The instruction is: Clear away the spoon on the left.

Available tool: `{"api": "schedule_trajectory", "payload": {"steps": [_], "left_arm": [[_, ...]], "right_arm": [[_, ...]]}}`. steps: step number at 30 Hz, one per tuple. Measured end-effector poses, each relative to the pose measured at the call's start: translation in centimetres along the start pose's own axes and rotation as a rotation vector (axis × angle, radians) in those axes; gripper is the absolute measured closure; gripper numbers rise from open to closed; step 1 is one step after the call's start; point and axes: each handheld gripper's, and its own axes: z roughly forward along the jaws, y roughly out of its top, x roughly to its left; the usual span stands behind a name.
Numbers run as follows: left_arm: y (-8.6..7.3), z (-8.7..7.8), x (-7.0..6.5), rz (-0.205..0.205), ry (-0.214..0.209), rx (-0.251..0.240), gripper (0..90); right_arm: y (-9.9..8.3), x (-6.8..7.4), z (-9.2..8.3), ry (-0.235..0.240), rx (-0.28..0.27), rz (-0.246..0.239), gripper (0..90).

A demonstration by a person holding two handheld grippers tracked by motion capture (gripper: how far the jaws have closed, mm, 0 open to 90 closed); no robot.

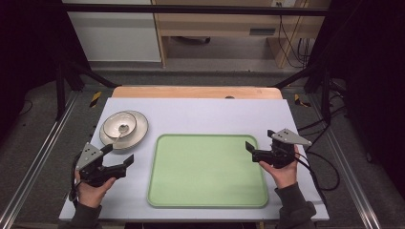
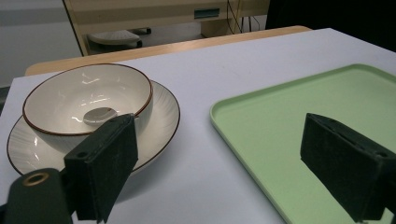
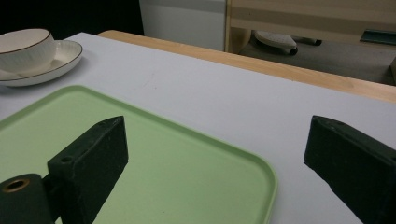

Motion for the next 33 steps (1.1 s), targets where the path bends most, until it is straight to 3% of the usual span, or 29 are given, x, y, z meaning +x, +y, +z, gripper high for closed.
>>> {"api": "schedule_trajectory", "payload": {"steps": [16,22,27,33], "left_arm": [[-0.3,0.1,0.6,0.029,-0.003,0.029,13.3],[-0.5,-0.4,0.9,0.049,0.034,0.040,13.3],[-0.6,-0.3,1.5,0.033,0.053,0.040,13.4],[-0.3,0.0,2.1,0.043,0.079,0.040,15.4]], "right_arm": [[-0.2,0.2,0.4,0.010,0.013,0.001,6.7],[-0.2,0.2,0.3,0.010,0.018,0.002,6.8],[-0.2,0.2,0.3,0.014,0.022,0.004,6.8],[-0.2,0.3,0.5,0.016,0.030,0.006,6.9]]}}
